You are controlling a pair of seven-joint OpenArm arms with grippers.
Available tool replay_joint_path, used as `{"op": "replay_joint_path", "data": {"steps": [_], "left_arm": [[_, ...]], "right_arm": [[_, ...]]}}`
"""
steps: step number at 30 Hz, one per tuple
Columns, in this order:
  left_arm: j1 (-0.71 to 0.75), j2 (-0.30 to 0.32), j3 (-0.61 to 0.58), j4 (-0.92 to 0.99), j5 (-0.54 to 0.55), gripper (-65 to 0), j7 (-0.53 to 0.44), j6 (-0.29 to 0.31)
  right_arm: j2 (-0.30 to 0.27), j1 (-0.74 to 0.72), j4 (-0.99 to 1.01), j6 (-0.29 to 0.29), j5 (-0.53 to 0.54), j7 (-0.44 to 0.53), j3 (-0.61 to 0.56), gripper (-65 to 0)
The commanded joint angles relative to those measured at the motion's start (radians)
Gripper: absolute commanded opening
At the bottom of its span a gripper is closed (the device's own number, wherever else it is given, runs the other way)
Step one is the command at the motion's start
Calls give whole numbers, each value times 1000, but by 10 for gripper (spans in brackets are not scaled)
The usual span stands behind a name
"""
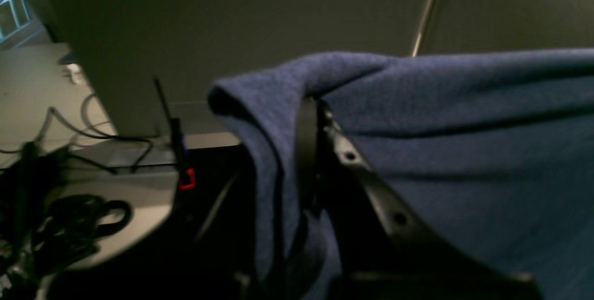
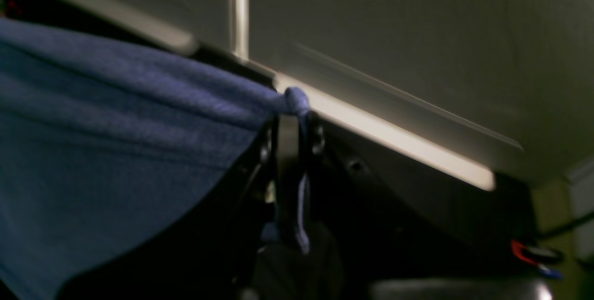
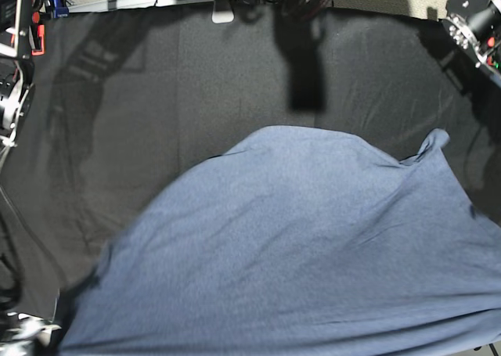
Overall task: Layout the t-shirt on the table in an organized manner, then fold the t-shirt properly
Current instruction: 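Lift the shirt high with both grippers and swing it across the table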
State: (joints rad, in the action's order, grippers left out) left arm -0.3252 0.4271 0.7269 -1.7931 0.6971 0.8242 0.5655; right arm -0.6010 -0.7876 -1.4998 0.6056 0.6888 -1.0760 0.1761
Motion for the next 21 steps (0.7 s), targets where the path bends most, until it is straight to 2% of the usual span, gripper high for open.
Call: {"op": "replay_joint_path", "data": {"steps": [1, 7, 13, 18, 21], "left_arm": [[-2, 22, 18, -25, -10, -650, -24, -20], [125, 9, 27, -108, 29, -650, -3, -20], [262, -80, 55, -240, 31, -650, -13, -20], [369, -124, 153, -348, 67, -650, -2, -20], [441, -131, 236, -416, 91, -650, -2, -20]], "right_arm": [[-28, -34, -11, 4, 0, -6, 45, -650], [-29, 45, -17, 59, 109, -39, 173, -650], [-31, 224, -148, 61, 106, -41, 221, -650], [-41, 394, -301, 61, 108, -31, 355, -650], [-69, 492, -373, 61, 175, -31, 468, -650]]}}
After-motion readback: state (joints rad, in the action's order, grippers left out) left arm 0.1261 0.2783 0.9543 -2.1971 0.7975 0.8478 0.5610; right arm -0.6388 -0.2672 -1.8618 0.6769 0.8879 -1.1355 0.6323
